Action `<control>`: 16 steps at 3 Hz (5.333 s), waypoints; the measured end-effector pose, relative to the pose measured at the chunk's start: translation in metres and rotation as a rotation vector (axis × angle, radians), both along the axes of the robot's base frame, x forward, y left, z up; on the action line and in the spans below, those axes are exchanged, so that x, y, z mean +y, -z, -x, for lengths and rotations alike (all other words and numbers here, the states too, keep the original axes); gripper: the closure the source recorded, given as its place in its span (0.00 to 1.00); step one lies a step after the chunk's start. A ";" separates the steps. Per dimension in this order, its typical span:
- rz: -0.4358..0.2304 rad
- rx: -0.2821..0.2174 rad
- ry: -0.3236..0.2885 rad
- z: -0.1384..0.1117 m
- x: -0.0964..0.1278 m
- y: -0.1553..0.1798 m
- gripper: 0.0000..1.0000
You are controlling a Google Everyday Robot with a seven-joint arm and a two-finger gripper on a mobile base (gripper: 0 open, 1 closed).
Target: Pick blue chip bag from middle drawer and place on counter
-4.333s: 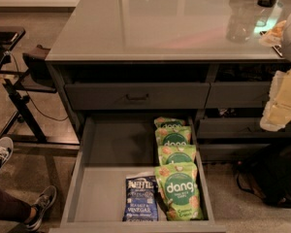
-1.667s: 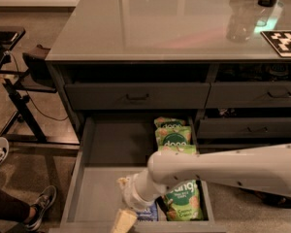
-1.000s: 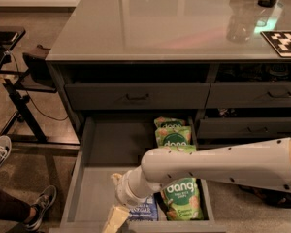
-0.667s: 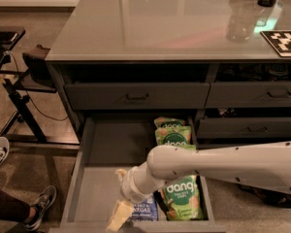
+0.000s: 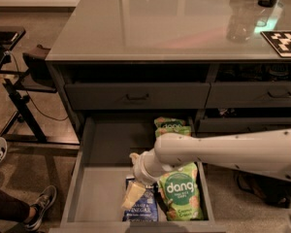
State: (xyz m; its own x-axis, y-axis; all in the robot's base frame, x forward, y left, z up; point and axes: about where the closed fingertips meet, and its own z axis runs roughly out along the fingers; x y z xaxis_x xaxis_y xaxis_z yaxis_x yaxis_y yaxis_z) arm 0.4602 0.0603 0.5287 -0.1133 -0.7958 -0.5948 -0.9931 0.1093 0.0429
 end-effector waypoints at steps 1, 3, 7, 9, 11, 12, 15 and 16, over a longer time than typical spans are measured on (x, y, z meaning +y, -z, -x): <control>0.075 -0.008 0.026 -0.029 -0.016 0.014 0.00; 0.079 -0.031 0.064 -0.038 -0.034 0.043 0.00; 0.376 -0.021 0.186 -0.051 -0.092 0.171 0.00; 0.461 0.012 0.188 -0.043 -0.093 0.187 0.00; 0.416 -0.012 0.061 -0.039 -0.072 0.178 0.00; 0.353 0.037 -0.007 -0.042 -0.072 0.191 0.00; 0.354 0.038 -0.009 -0.041 -0.071 0.192 0.42; 0.354 0.038 -0.009 -0.041 -0.071 0.192 0.66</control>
Offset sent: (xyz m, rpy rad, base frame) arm 0.0247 -0.0117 -0.0102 -0.0600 -0.0085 -0.0204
